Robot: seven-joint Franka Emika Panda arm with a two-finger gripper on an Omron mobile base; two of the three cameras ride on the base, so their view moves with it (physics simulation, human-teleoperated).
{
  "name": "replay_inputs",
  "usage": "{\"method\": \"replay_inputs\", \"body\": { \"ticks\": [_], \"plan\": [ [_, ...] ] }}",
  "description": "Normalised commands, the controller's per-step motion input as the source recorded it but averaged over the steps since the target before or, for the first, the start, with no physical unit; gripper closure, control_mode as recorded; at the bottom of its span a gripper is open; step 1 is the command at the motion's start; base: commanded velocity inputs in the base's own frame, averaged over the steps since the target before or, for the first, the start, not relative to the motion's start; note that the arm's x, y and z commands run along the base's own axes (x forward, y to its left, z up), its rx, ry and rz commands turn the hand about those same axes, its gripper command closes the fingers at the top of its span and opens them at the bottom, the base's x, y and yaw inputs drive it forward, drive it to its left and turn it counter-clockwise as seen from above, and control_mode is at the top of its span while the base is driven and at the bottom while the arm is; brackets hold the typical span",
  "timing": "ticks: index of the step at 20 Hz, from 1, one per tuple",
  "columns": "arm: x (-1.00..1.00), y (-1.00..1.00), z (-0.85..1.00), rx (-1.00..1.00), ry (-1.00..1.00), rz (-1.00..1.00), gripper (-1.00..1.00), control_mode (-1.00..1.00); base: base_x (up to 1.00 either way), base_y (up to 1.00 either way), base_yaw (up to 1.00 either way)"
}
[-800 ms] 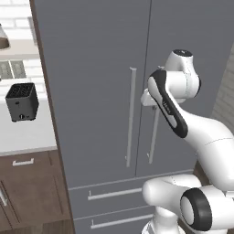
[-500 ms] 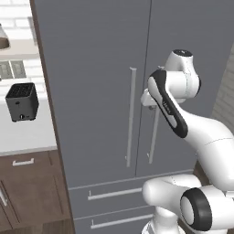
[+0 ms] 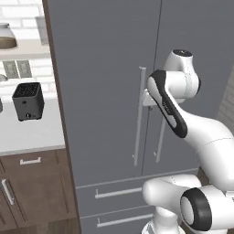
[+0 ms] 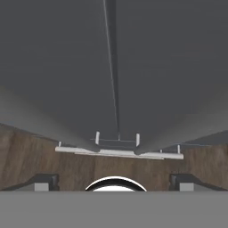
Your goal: Take the strawberry from the fridge and place it on top of the pancake, located on the dining counter.
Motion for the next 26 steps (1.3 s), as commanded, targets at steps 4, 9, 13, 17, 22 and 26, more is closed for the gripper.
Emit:
{"method": "replay_inputs", "body": {
  "ticks": [4, 9, 13, 17, 22, 26],
  "plan": [
    [0.0, 0.0, 0.0, 0.0, 0.0, 0.0, -1.0, 1.0, -0.44, 0.0, 0.0],
    [0.0, 0.0, 0.0, 0.0, 0.0, 0.0, -1.0, 1.0, -0.69, 0.0, -0.01],
    [0.0, 0.0, 0.0, 0.0, 0.0, 0.0, -1.0, 1.0, -0.57, 0.0, -0.04],
    [0.0, 0.0, 0.0, 0.0, 0.0, 0.0, -1.0, 1.0, -0.27, 0.0, -0.1],
    [0.15, -0.15, -0.08, 0.0, -0.17, -0.04, -1.0, -1.0, 0.0, -0.01, -0.02],
    [0.75, -0.18, -0.08, 0.0, -0.3, 0.0, -1.0, -1.0, 0.0, 0.0, 0.0]
  ]
}}
